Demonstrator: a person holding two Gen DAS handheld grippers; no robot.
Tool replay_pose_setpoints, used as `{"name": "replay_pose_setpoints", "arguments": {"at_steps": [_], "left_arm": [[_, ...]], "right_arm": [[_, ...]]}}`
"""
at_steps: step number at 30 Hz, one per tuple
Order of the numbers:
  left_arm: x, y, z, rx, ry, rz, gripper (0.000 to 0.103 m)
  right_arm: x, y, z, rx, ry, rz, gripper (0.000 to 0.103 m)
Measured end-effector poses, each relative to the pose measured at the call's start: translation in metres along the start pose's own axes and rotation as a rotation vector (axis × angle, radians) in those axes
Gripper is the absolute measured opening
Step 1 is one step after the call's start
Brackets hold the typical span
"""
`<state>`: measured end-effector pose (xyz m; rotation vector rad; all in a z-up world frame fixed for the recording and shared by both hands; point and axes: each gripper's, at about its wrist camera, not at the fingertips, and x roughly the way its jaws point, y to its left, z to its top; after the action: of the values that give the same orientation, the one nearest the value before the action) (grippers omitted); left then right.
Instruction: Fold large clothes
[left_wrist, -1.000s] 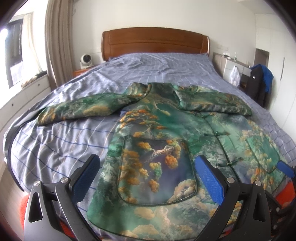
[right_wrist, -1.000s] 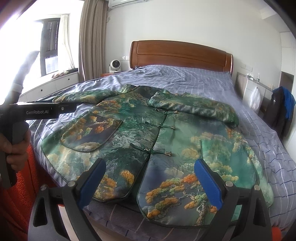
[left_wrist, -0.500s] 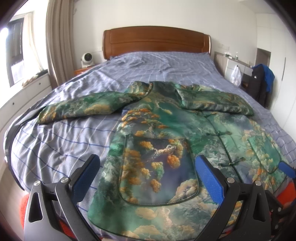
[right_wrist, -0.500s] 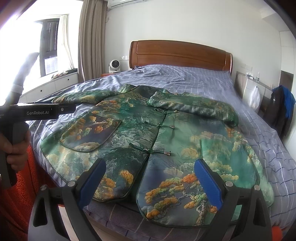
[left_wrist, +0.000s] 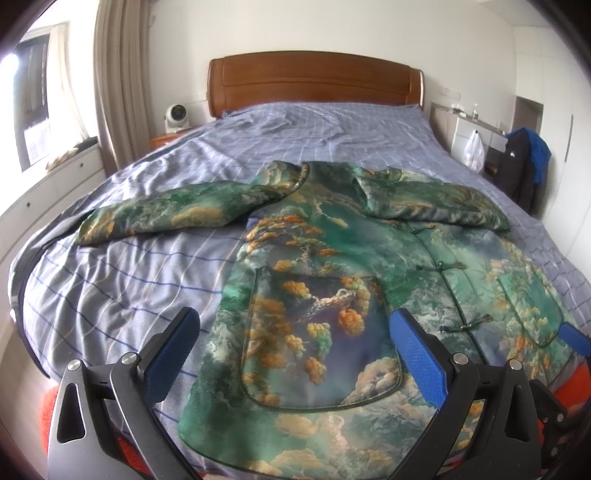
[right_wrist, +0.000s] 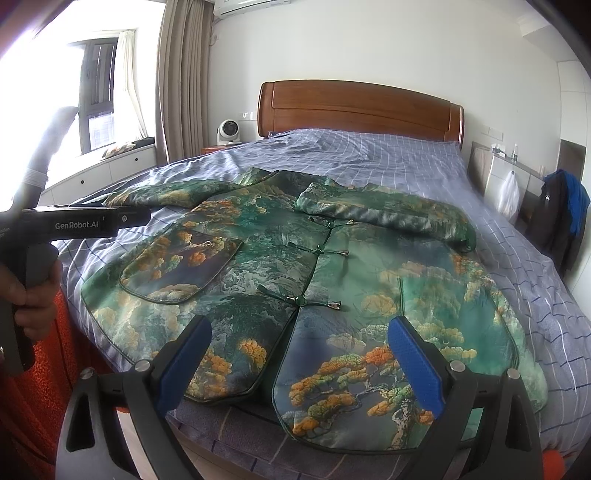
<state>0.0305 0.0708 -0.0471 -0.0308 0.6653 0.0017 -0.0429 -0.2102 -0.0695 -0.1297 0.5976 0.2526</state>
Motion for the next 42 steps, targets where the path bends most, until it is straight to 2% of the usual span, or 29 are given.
{"name": "replay_pose_setpoints", "arguments": {"at_steps": [24,33,37,42], "left_arm": [[0.003,0.002,0.000,-0.004,0.004,0.012,0.103],[0.007,0.013,0.005,-0.016,0.018,0.032,0.103],[0.012,0.026,0.016,-0.009,0.032,0.049,0.103],[0.035,0.065,0.041,-0.023,0.087,0.031,0.103]], "right_arm": [[-0.002,0.001,0.001,0.008,-0.011,-0.004,0.095],[0.000,0.002,0.003,0.008,-0.004,0.002,0.095],[0.001,0.003,0.002,0.006,0.002,0.006,0.095],[0.003,0.002,0.002,0.012,0.010,0.010,0.095]]}}
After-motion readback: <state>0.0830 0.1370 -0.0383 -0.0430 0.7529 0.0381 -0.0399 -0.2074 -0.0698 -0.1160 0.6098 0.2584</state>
